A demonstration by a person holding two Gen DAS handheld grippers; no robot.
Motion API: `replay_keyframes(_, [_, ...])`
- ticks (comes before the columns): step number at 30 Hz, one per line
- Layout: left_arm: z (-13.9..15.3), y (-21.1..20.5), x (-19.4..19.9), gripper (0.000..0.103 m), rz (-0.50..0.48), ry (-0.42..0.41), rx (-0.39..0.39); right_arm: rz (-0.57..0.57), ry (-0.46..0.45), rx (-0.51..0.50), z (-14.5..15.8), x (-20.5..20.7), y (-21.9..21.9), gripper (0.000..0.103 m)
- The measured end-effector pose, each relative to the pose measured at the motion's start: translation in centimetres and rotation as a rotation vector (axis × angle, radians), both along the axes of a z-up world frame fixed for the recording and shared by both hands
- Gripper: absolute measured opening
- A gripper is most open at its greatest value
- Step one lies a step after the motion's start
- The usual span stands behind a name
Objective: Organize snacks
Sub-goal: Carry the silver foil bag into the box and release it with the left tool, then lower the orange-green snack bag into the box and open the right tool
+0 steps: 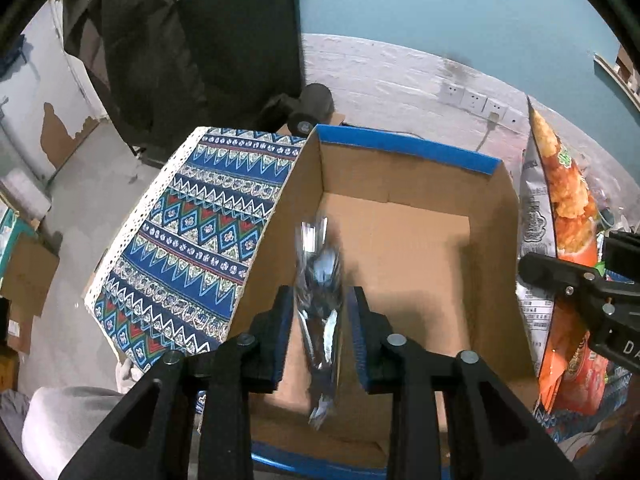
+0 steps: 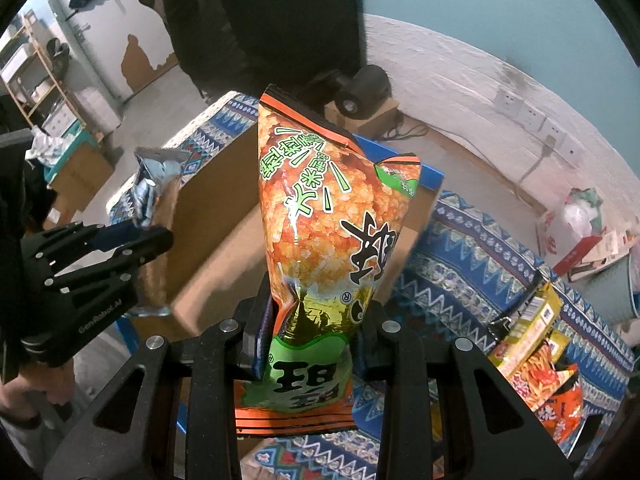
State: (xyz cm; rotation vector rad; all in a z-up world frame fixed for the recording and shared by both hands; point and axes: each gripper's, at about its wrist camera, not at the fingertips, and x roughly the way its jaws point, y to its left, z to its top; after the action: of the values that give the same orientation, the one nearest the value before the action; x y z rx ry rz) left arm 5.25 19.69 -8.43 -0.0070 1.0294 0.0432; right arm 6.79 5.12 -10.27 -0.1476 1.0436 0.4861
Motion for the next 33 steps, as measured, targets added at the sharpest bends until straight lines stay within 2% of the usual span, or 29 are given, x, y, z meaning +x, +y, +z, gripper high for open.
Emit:
replay_keyframes(1, [0.0, 0.1, -0.1, 0.043, 0.000, -0.002, -0.002, 0.002, 0.000, -0.001, -0.1, 0.0, 0.2, 0.031])
replay_keyframes(3, [0.3, 0.3, -0.3, 0.059, 0.008, -0.018, 0.008, 0.011, 0.003, -0.005, -0.2, 0.1, 0.6, 0.031])
replay_keyframes(6, [0.7, 0.7, -0.6, 0.064, 0.023, -0.036, 0.031, 0.021, 0.016, -0.004, -0.5, 0.4, 0.9, 0.031])
replay_keyframes(9, [1.1, 1.2, -0.8, 0.070, 0.038, -0.037, 0.020, 0.024, 0.022, 0.000, -0.7, 0.6, 1.1, 0.031])
replay_keyframes(17, [2.2, 1.4, -1.5, 0.075, 0.047, -0.067, 0.060, 0.034, 0.015, -0.001, -0.8, 1.1, 1.9, 0.031])
replay_keyframes(21, [2.2, 1.3, -1.5, 0.080, 0.046, -0.062, 0.054, 0.031, 0.024, 0.011, -1.0, 1.3, 2.0, 0.033])
replay_keyframes(24, [2.2, 0.9, -1.4, 0.080, 0.033, -0.059, 0.057, 0.028, 0.028, 0.018, -1.0, 1.4, 1.9, 0.039])
replay_keyframes(27, [2.3, 0.3, -1.5, 0.080, 0.021, -0.066, 0.083, 0.020, 0.022, 0.024, -0.6, 1.3, 1.8, 0.053])
replay_keyframes(29, [2.5, 0.0, -1.5, 0.080, 0.012, -0.071, 0.084, 0.015, 0.006, 0.011, -0.3, 1.1, 1.6, 0.065])
replay_keyframes(33, [2.8, -0.7, -1.6, 0.081, -0.013, -0.086, 0.072, -0.004, -0.011, 0.003, 0.4, 0.8, 0.5, 0.070])
